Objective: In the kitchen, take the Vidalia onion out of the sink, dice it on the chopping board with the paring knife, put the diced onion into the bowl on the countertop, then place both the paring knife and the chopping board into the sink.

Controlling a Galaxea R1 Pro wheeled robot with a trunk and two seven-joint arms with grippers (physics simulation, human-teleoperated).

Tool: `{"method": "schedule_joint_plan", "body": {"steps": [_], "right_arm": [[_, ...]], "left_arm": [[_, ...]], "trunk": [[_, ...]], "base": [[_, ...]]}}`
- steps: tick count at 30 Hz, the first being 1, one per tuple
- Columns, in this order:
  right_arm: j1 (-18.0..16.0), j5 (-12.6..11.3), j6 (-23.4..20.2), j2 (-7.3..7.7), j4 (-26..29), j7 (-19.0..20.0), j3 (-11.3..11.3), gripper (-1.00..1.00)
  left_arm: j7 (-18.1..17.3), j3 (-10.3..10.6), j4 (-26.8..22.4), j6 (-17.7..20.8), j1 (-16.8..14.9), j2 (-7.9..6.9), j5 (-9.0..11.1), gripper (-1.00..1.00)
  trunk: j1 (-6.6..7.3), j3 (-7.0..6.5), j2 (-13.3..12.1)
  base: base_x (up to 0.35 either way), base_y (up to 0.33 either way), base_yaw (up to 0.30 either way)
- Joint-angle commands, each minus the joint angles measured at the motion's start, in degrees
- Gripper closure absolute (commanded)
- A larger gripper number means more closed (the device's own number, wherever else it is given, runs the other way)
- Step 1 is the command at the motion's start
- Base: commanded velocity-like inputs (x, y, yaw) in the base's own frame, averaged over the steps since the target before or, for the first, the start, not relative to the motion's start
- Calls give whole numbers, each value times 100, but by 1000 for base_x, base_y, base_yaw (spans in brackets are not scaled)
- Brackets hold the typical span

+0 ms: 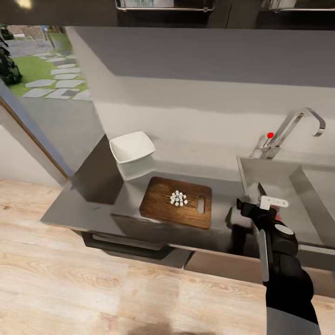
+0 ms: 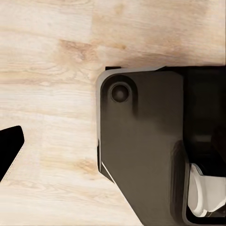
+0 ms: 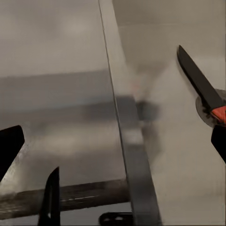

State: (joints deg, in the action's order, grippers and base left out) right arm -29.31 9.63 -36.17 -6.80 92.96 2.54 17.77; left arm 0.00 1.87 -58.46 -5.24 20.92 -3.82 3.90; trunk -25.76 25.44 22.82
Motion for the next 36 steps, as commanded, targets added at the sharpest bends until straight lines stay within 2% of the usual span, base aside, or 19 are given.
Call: {"method": "schedule_joint_plan", "body": {"steps": [1, 12, 22, 36], "right_arm": [[-5, 48, -31, -6, 7, 27, 7, -100], [-5, 48, -39, -6, 3, 27, 7, -100], [-5, 46, -72, -19, -9, 27, 7, -100], [-5, 47, -83, -15, -67, 18, 7, -100]], "left_arm": [[0, 16, -2, -12, 0, -9, 41, -100], [0, 16, 4, -12, 0, -9, 41, -100], [0, 16, 10, -12, 0, -9, 41, -100], [0, 16, 45, -12, 0, -5, 41, -100]], "trunk": [[-3, -1, 10], [-3, -101, 10], [-3, -188, 10], [-3, -196, 10]], "base": [[-97, 277, 0], [-59, 278, 0], [96, 264, 0], [13, 1, 0]]}}
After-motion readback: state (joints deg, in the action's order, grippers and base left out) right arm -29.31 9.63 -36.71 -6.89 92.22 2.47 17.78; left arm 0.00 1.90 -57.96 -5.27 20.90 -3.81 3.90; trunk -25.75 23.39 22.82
